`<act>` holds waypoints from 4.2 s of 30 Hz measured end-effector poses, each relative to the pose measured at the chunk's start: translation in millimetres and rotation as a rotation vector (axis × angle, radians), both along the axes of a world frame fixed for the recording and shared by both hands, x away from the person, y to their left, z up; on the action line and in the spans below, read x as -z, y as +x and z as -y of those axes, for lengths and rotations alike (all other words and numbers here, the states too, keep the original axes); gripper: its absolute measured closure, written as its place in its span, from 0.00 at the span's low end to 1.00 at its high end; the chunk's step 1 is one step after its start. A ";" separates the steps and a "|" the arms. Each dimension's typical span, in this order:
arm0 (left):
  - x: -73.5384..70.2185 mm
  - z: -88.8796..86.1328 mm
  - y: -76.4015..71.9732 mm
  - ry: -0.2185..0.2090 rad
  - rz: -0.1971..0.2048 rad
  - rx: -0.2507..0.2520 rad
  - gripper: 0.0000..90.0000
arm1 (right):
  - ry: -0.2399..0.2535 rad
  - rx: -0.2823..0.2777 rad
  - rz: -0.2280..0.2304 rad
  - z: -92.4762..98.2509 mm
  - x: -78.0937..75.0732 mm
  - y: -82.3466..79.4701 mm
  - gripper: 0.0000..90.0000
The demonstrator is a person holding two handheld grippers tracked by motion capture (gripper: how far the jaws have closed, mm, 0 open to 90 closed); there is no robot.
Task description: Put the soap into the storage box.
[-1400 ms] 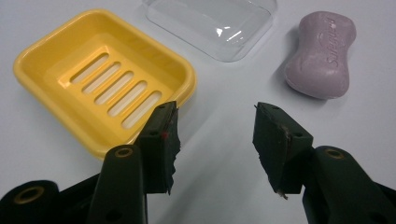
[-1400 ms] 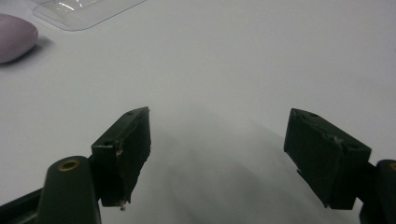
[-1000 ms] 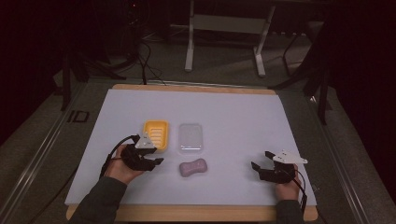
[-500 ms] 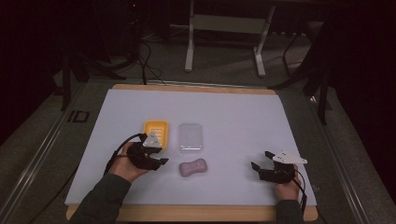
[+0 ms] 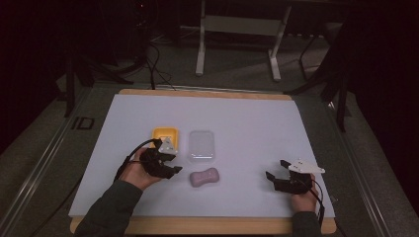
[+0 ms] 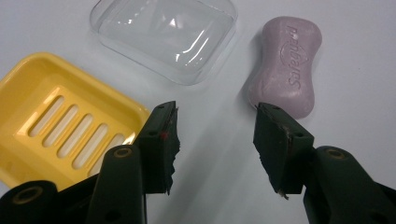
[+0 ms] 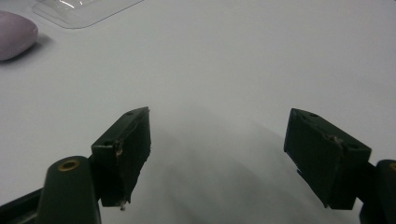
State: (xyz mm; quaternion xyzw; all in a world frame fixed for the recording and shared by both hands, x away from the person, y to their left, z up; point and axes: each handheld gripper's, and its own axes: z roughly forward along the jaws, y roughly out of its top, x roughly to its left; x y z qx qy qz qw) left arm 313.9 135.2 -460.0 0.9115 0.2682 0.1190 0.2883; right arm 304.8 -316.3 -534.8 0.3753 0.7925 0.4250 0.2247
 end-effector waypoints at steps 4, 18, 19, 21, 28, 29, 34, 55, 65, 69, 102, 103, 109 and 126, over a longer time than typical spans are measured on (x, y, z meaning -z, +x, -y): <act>-1.2 6.0 2.0 0.023 -0.012 0.016 0.56 | 0.000 0.000 0.001 0.0 0.0 -0.1 0.25; -5.4 29.4 6.0 0.071 -0.025 0.056 0.55 | -0.003 -0.001 0.003 -0.1 0.0 -0.1 0.25; -5.7 31.0 6.3 0.074 -0.027 0.059 0.55 | -0.004 0.000 0.003 -0.2 0.0 -0.1 0.25; -5.7 34.2 6.8 0.075 -0.032 0.061 0.55 | -0.005 0.000 0.003 -0.3 0.0 -0.1 0.25; -5.4 43.9 8.2 0.088 -0.051 0.071 0.55 | -0.005 -0.001 0.003 -0.4 0.0 -0.1 0.25; -5.4 45.0 8.3 0.088 -0.053 0.071 0.55 | -0.005 -0.001 0.003 -0.4 0.0 -0.1 0.25; -4.8 50.2 8.8 0.092 -0.065 0.078 0.56 | -0.006 -0.001 0.003 -0.5 0.0 -0.2 0.24; -5.1 67.8 12.5 0.133 -0.098 0.109 0.56 | -0.011 -0.004 0.004 -1.1 0.1 -0.2 0.24; -4.9 74.8 13.0 0.159 -0.114 0.129 0.55 | -0.010 -0.003 0.003 -1.2 0.1 -0.2 0.24; -4.6 78.6 13.8 0.167 -0.121 0.132 0.55 | -0.009 -0.004 0.003 -1.2 0.2 -0.2 0.24; 7.0 105.5 20.4 0.273 -0.169 0.159 0.46 | -0.014 -0.007 0.002 -1.7 0.2 -0.4 0.24; 7.5 106.6 20.5 0.273 -0.171 0.158 0.46 | -0.014 -0.007 0.002 -1.7 0.2 -0.4 0.24; 10.3 111.8 20.9 0.278 -0.181 0.159 0.44 | -0.016 -0.008 0.004 -1.8 0.2 -0.4 0.24; 22.5 120.7 23.2 0.307 -0.209 0.169 0.44 | -0.021 -0.010 0.004 -2.0 0.2 -0.5 0.24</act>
